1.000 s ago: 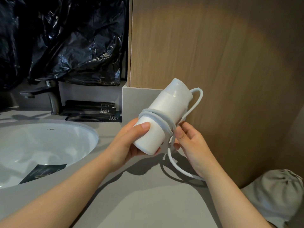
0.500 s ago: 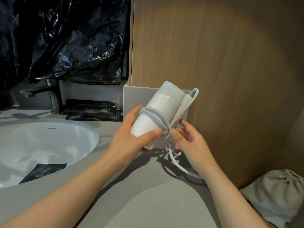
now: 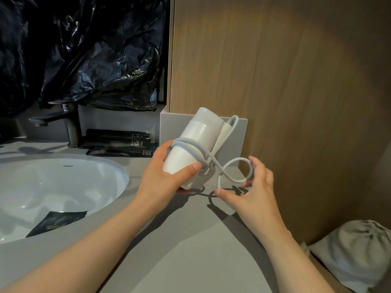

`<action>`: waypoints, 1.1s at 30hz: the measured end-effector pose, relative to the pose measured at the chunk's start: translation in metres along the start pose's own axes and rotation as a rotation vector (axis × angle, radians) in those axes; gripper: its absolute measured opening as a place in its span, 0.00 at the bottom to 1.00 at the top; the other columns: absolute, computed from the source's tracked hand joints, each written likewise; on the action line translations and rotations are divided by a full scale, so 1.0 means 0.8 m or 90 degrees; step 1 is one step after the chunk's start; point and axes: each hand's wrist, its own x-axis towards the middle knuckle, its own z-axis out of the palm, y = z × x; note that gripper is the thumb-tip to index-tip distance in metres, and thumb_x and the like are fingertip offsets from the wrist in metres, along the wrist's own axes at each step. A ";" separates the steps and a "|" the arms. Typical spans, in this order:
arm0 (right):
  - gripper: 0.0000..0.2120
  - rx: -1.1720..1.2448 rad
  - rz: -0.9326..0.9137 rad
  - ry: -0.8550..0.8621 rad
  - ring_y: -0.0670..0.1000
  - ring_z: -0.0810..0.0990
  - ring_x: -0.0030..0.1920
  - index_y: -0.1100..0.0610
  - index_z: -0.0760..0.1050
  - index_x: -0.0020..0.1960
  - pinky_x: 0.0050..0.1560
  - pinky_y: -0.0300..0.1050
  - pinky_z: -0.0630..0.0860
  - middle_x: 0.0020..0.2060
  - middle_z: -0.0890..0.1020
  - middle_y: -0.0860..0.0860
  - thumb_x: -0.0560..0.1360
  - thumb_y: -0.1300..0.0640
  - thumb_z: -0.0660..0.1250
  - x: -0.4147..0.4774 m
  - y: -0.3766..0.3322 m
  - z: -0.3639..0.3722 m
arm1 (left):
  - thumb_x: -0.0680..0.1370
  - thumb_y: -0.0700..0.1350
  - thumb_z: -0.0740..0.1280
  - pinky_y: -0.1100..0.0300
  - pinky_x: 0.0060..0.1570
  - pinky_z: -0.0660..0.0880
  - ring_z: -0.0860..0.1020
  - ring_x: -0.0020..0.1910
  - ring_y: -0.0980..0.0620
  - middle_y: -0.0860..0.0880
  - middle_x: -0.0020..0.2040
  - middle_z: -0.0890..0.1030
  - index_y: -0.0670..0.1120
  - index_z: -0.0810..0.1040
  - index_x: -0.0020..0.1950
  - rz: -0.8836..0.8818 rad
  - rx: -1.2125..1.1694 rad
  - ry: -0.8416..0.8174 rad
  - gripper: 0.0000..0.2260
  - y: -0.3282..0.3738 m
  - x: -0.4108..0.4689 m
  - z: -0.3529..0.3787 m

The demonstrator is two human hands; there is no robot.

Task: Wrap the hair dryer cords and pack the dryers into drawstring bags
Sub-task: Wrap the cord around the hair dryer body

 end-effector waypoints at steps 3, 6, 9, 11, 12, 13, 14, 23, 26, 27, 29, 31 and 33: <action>0.42 0.107 0.091 -0.031 0.48 0.79 0.53 0.47 0.62 0.71 0.52 0.46 0.81 0.61 0.74 0.47 0.63 0.48 0.79 0.003 0.000 -0.007 | 0.70 0.47 0.77 0.56 0.36 0.82 0.78 0.52 0.54 0.58 0.55 0.74 0.63 0.69 0.60 -0.011 -0.014 0.004 0.25 -0.002 0.001 0.000; 0.21 0.270 0.101 -0.045 0.48 0.83 0.39 0.53 0.74 0.59 0.40 0.40 0.80 0.42 0.83 0.51 0.69 0.52 0.76 0.007 0.004 -0.012 | 0.68 0.50 0.78 0.59 0.34 0.81 0.78 0.51 0.55 0.58 0.56 0.74 0.59 0.68 0.65 -0.021 -0.004 0.016 0.29 -0.001 0.002 -0.001; 0.10 0.410 0.097 0.020 0.49 0.75 0.33 0.57 0.77 0.45 0.40 0.42 0.75 0.31 0.76 0.51 0.76 0.50 0.67 0.009 0.005 -0.016 | 0.71 0.46 0.75 0.65 0.30 0.78 0.76 0.50 0.56 0.58 0.55 0.74 0.58 0.68 0.64 -0.027 0.011 0.034 0.26 -0.003 0.004 -0.004; 0.11 0.506 0.106 0.051 0.49 0.74 0.35 0.54 0.78 0.40 0.45 0.44 0.77 0.30 0.74 0.50 0.78 0.51 0.63 0.010 0.001 -0.020 | 0.72 0.45 0.75 0.68 0.28 0.76 0.76 0.48 0.56 0.59 0.54 0.73 0.58 0.67 0.63 -0.035 0.024 0.042 0.25 -0.004 0.006 -0.006; 0.12 0.549 0.102 0.052 0.49 0.76 0.38 0.53 0.78 0.39 0.49 0.46 0.78 0.31 0.75 0.50 0.79 0.52 0.63 0.011 -0.001 -0.020 | 0.72 0.45 0.75 0.68 0.28 0.76 0.76 0.48 0.56 0.59 0.53 0.73 0.58 0.67 0.63 -0.038 0.029 0.041 0.25 -0.006 0.006 -0.006; 0.14 0.586 0.092 0.043 0.50 0.78 0.42 0.52 0.78 0.35 0.54 0.48 0.78 0.33 0.77 0.50 0.79 0.54 0.63 0.010 -0.004 -0.021 | 0.72 0.45 0.75 0.68 0.28 0.76 0.76 0.48 0.56 0.58 0.53 0.73 0.58 0.68 0.63 -0.042 0.030 0.039 0.25 -0.007 0.007 -0.006; 0.17 0.623 0.078 0.024 0.50 0.79 0.46 0.51 0.76 0.30 0.59 0.51 0.76 0.34 0.79 0.50 0.78 0.55 0.63 0.009 -0.006 -0.022 | 0.72 0.45 0.75 0.67 0.28 0.77 0.76 0.48 0.56 0.57 0.53 0.74 0.59 0.68 0.62 -0.045 0.029 0.036 0.24 -0.007 0.007 -0.006; 0.18 0.531 0.000 -0.036 0.50 0.78 0.35 0.55 0.74 0.27 0.61 0.57 0.75 0.25 0.74 0.51 0.71 0.47 0.67 0.001 -0.011 -0.023 | 0.71 0.46 0.76 0.60 0.31 0.80 0.77 0.50 0.55 0.57 0.54 0.75 0.58 0.69 0.63 -0.058 0.042 0.051 0.25 -0.013 0.010 -0.010; 0.10 0.366 -0.022 0.032 0.52 0.77 0.30 0.59 0.79 0.41 0.48 0.55 0.83 0.27 0.77 0.52 0.77 0.54 0.66 0.000 -0.012 -0.015 | 0.71 0.46 0.76 0.61 0.31 0.80 0.77 0.51 0.54 0.56 0.55 0.74 0.58 0.69 0.65 -0.051 0.047 0.052 0.26 -0.013 0.011 -0.012; 0.06 0.363 -0.008 0.039 0.51 0.76 0.27 0.58 0.78 0.48 0.43 0.52 0.84 0.29 0.78 0.52 0.78 0.57 0.65 0.000 -0.012 -0.016 | 0.71 0.46 0.76 0.61 0.31 0.80 0.77 0.51 0.53 0.56 0.55 0.74 0.58 0.69 0.65 -0.049 0.047 0.050 0.27 -0.013 0.011 -0.012; 0.08 0.394 0.033 0.019 0.49 0.76 0.25 0.53 0.76 0.57 0.37 0.47 0.83 0.35 0.81 0.52 0.79 0.60 0.63 0.001 -0.013 -0.020 | 0.71 0.46 0.76 0.61 0.31 0.80 0.77 0.51 0.52 0.55 0.55 0.74 0.58 0.69 0.65 -0.048 0.047 0.041 0.27 -0.014 0.011 -0.011; 0.09 0.449 0.078 0.004 0.48 0.77 0.27 0.53 0.77 0.57 0.36 0.44 0.82 0.38 0.81 0.54 0.79 0.61 0.62 0.003 -0.013 -0.024 | 0.71 0.46 0.76 0.62 0.31 0.80 0.76 0.51 0.52 0.55 0.55 0.74 0.58 0.68 0.64 -0.047 0.048 0.035 0.26 -0.014 0.011 -0.010; 0.10 0.541 0.154 -0.008 0.48 0.80 0.31 0.55 0.79 0.56 0.35 0.41 0.82 0.39 0.80 0.56 0.80 0.61 0.60 0.004 -0.014 -0.027 | 0.71 0.46 0.76 0.62 0.31 0.80 0.76 0.52 0.52 0.55 0.55 0.74 0.59 0.68 0.64 -0.044 0.059 0.034 0.26 -0.015 0.012 -0.010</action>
